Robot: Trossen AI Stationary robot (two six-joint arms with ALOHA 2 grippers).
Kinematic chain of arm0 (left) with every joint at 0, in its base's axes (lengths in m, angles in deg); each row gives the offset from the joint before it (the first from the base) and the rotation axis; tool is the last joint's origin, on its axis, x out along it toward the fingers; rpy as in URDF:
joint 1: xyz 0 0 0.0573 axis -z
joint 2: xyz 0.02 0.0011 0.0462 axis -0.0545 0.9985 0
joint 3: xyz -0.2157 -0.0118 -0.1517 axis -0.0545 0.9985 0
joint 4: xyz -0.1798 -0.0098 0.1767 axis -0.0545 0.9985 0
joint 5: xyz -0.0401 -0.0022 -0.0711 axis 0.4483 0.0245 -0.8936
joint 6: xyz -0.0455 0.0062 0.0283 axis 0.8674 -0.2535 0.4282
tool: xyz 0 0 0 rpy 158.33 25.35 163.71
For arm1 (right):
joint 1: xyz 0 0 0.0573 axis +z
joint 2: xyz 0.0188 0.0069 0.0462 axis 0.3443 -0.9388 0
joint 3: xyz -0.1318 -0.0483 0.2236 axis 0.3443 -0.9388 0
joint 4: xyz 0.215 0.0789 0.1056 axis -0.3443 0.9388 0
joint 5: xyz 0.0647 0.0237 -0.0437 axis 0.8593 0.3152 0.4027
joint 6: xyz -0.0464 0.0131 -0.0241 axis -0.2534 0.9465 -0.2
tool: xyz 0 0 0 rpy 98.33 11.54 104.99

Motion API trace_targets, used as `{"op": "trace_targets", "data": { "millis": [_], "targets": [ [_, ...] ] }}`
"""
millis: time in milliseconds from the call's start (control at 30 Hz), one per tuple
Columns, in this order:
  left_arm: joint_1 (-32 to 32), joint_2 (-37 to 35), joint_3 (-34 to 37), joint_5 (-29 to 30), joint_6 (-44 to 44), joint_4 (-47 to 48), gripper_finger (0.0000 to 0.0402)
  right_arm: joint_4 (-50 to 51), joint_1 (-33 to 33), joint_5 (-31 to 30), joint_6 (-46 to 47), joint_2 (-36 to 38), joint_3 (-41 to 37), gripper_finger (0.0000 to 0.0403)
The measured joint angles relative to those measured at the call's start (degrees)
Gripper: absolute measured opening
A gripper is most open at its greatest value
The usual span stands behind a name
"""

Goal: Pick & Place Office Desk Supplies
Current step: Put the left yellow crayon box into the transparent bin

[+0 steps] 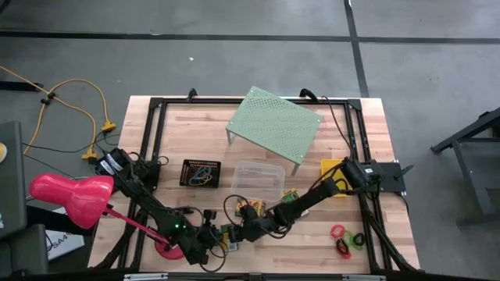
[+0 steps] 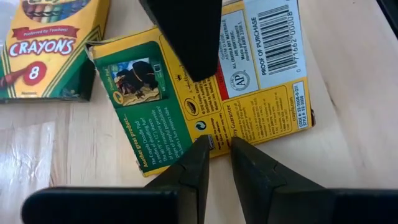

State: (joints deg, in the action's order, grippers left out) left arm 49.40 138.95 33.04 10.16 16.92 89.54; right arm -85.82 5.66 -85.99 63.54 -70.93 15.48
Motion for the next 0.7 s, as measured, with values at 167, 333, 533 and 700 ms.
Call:
{"op": "trace_targets", "data": {
  "millis": [167, 333, 533, 700],
  "targets": [
    [-0.04, 0.0, 0.0, 0.19, -0.26, -0.7, 0.0063, 1.71, -0.07, 0.63, 0.0, 0.0, 0.0, 0.0083],
    [-0.04, 0.0, 0.0, 0.22, -0.26, -0.84, 0.0063, 1.92, -0.07, 0.65, 0.0, 0.0, 0.0, 0.0083],
    [-0.04, 0.0, 0.0, 0.23, -1.77, -0.95, 0.0063, 1.92, -0.07, 0.65, -0.24, 0.0, 0.0, 0.0083],
    [-0.02, 0.0, 0.0, 0.24, -1.79, -0.99, 0.0063, 1.92, -0.07, 0.65, -0.24, 0.0, 0.0, 0.0081]
  ]
}}
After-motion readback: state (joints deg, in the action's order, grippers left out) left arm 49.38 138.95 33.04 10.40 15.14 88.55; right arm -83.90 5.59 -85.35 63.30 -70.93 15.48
